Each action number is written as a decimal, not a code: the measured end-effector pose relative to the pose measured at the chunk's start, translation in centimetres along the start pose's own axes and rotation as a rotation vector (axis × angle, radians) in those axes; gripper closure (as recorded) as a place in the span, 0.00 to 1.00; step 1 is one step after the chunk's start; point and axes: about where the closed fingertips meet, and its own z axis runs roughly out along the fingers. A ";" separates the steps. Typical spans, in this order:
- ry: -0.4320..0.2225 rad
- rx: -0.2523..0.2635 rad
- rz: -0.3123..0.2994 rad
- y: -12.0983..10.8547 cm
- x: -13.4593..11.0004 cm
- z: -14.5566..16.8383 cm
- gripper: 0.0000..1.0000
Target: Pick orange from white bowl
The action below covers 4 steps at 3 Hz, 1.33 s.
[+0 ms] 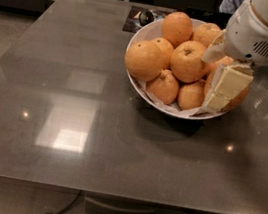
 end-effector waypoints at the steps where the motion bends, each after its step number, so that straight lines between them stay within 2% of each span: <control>1: 0.018 0.002 0.014 0.0 0.5 0.0 0.26; 2: 0.018 0.003 0.014 0.0 0.5 0.0 0.26; 3: 0.036 0.062 -0.004 -1.3 0.6 -0.9 0.15; 4: 0.061 0.120 -0.023 -2.9 0.8 -2.3 0.13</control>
Offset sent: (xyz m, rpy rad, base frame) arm -0.0079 -0.0205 0.0043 -0.0393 0.0060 -0.0456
